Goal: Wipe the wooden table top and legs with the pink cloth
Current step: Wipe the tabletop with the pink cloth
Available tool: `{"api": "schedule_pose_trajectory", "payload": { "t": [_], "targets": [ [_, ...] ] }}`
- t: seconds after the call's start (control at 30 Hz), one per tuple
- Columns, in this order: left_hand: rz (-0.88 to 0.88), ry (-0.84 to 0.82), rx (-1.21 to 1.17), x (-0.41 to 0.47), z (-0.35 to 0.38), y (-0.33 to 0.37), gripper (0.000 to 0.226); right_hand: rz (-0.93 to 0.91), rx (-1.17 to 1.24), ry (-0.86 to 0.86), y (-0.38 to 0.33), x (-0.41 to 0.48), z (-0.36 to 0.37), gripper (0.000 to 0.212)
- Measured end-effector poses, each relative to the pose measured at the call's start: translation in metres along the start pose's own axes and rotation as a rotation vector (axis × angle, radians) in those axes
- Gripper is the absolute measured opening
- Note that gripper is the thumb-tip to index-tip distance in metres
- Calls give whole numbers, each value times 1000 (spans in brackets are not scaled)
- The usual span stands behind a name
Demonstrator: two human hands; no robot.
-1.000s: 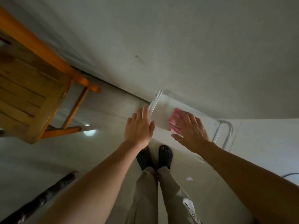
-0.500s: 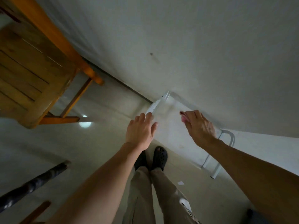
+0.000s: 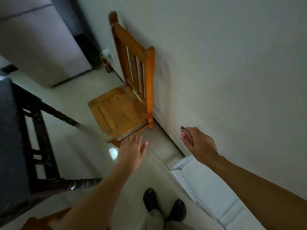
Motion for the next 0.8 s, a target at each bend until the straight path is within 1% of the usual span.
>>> {"api": "schedule_pose_trajectory", "payload": {
  "t": [0.07,0.13,0.2,0.27,0.37,0.43,0.5,0.63,0.8],
  "targets": [
    [-106,38,-8,-10,-39,-28,45,-98,27,-35,-40,25,2,33],
    [-201,60,-1,-23,-74,-57,51,-215,53,-44,-82,48,9,35],
    [-266,93,31,-37,-101,-84,54,-319,72,-22,-120,66,19,30],
    [-348,155,52,-54,-126,-115,46,-403,78,-26,-162,84,34,28],
    [-448,218,105,-81,-155,-166,34,-514,82,-56,-226,108,61,32],
    [-524,235,110,-100,-170,-203,33,-596,113,-100,-268,122,83,39],
    [-630,225,95,-116,-182,-240,33,-668,134,-132,-309,136,107,39],
    [-793,226,103,-147,-199,-301,32,-743,120,-205,-388,157,150,43],
    [-1034,238,81,-201,-198,-350,38,-897,99,-289,-475,156,196,34]
  ]
}}
Point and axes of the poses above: each hand's wrist, its own x-axis towards the middle knuckle, its own z-axis out of the palm, y = z × x, the point moved 2 cm from there along x, towards the middle knuckle, and after that the axes turned 4 degrees about y, right-handed, at the moved point
